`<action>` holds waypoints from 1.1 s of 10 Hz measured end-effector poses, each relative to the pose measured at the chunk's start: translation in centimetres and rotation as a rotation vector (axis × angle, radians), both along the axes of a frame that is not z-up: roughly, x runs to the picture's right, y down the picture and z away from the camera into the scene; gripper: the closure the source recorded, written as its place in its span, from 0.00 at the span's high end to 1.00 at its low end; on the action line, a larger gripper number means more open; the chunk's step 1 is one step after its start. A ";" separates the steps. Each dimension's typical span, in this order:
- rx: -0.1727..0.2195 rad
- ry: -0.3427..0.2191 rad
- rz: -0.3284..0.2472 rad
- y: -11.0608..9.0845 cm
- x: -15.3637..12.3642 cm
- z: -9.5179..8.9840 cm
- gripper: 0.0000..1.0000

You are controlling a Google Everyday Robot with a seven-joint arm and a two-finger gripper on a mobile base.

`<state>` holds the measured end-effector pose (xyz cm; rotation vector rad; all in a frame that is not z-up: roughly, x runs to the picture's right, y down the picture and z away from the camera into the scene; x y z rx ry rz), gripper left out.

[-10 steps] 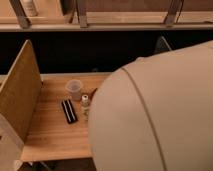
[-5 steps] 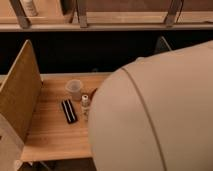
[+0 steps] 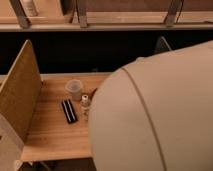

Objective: Knock the bottle over

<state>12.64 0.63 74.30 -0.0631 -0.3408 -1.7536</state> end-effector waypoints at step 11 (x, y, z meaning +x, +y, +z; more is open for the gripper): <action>-0.070 -0.066 -0.058 1.9 -3.3 -0.6 0.00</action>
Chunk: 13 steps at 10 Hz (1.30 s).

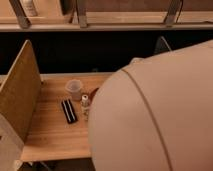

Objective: Knock the bottle over

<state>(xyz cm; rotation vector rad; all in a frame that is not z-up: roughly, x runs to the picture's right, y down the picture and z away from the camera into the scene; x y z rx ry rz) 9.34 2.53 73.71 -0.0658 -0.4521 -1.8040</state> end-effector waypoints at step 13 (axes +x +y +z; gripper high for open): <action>-0.214 -0.193 -0.148 6.0 -8.3 -2.4 0.00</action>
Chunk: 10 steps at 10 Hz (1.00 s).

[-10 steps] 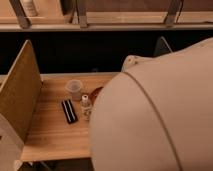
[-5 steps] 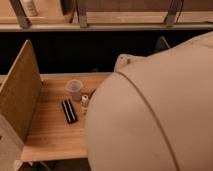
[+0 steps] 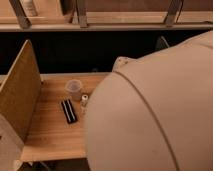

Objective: Knock the bottle over

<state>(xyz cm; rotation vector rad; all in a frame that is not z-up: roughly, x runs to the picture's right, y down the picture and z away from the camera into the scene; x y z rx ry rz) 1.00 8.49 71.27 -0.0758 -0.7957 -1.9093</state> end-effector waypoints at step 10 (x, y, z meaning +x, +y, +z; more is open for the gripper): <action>-0.034 -0.355 -0.242 5.2 -12.4 7.5 0.00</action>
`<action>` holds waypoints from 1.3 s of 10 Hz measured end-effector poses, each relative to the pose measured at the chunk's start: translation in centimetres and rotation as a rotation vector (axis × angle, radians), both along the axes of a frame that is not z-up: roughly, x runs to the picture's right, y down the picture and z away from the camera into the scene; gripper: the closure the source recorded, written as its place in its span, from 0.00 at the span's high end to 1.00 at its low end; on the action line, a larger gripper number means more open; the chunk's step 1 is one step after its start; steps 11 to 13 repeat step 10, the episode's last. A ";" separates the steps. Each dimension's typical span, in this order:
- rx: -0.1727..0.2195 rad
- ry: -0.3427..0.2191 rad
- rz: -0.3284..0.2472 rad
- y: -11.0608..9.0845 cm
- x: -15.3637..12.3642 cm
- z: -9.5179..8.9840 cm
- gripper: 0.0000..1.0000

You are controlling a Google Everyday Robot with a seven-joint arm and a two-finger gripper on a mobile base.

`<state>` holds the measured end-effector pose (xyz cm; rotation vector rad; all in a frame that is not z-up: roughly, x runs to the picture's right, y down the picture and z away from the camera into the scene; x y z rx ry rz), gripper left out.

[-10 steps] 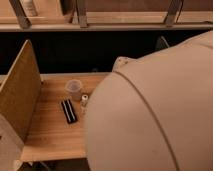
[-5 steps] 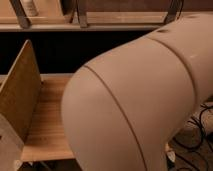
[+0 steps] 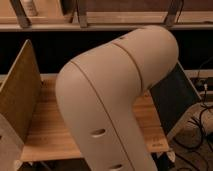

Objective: Knock the bottle over

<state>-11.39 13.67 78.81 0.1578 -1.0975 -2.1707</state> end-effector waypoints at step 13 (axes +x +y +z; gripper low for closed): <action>0.401 0.271 0.092 -13.2 16.8 -3.6 0.00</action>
